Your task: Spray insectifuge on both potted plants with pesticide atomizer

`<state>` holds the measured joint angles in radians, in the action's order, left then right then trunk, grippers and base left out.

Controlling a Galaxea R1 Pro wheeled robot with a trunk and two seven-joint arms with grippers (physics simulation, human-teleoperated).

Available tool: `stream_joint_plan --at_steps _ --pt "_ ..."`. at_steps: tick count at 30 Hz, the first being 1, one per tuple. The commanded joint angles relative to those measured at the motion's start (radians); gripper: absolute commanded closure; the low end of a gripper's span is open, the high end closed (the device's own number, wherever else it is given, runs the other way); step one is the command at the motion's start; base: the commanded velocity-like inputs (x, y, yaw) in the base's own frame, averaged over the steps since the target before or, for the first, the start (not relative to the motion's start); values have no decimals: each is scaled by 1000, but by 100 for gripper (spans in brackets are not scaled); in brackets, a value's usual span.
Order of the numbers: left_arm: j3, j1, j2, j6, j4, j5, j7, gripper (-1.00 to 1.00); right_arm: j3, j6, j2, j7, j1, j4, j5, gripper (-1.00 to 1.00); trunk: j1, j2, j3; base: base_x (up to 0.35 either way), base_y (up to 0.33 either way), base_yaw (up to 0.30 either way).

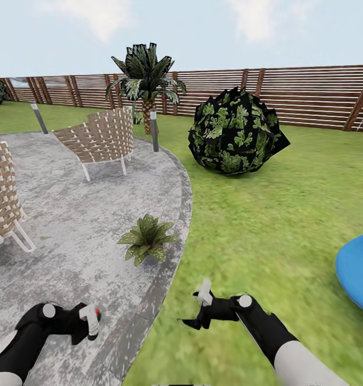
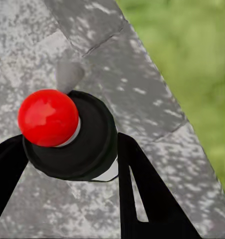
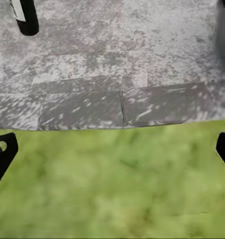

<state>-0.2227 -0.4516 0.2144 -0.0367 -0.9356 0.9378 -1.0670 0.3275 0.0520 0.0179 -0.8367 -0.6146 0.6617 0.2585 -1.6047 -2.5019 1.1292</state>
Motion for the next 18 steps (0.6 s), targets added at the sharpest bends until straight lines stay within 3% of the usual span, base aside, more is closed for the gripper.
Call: stream_joint_plan --at_steps 1,3,5,6,8,11,13,15,18 --pt "-62 0 -11 -3 37 -18 31 100 2 11 21 62 -1 -62 7 -100 0 0 1 0 0 0" --pt "-182 0 -32 3 145 -80 107 100 2 66 48 181 -1 -214 3 -100 0 0 1 0 0 0" --pt "-254 0 -38 8 223 -130 219 100 1 152 57 289 -1 -350 -1 -100 0 0 1 0 0 0" --pt "-293 0 -40 23 282 -170 317 100 1 216 57 387 0 -444 -14 -100 0 0 1 0 0 0" --pt "-354 0 -40 136 424 -261 510 100 1 357 55 591 2 -578 -62 -100 0 0 1 0 0 0" --pt "-382 1 -39 311 614 -341 758 100 1 495 53 784 59 -621 -169 -100 0 0 1 0 0 0" --pt "-386 1 -41 406 724 -365 955 100 1 560 53 902 128 -629 -345 -100 0 0 1 0 0 0" --pt "-388 1 -40 431 767 -370 1017 100 1 583 52 928 146 -630 -458 -100 0 0 1 0 0 0" --pt "-390 33 -37 441 776 -372 1036 100 2 590 50 937 152 -630 -505 -100 0 0 1 0 0 0"
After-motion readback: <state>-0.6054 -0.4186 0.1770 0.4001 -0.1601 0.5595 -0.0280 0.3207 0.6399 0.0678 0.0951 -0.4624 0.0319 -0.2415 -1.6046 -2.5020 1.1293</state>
